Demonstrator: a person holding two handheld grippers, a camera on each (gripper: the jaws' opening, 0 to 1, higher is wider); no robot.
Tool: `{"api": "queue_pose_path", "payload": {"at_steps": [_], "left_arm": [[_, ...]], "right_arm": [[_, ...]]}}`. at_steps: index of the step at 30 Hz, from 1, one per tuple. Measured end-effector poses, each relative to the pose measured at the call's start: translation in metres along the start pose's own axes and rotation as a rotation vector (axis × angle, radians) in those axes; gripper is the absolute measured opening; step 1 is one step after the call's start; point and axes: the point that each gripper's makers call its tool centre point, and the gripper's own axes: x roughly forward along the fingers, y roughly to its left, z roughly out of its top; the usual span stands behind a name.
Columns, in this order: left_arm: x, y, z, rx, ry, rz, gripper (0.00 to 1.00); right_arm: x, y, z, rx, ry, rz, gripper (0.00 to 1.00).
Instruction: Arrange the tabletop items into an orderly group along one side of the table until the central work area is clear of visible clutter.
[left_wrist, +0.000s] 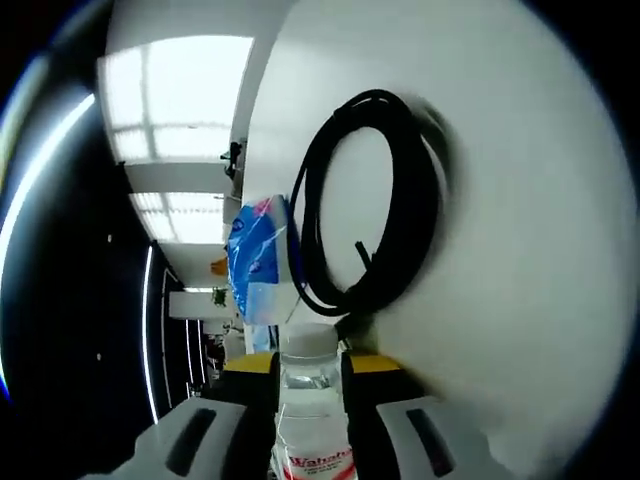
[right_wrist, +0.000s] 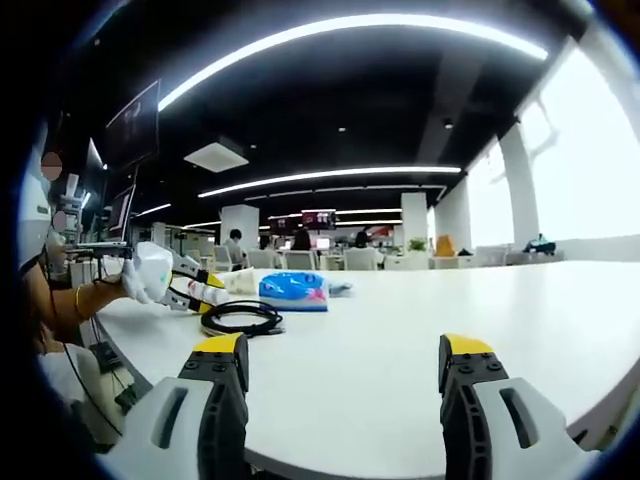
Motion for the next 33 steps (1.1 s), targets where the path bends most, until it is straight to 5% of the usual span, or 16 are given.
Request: {"api": "queue_pose_path", "payload": {"at_steps": [33], "left_arm": [[-0.0016, 0.0035, 0.0015, -0.076, -0.039, 0.05, 0.21]], "right_arm": [[0.0066, 0.0059, 0.0013, 0.005, -0.001, 0.022, 0.75]]}}
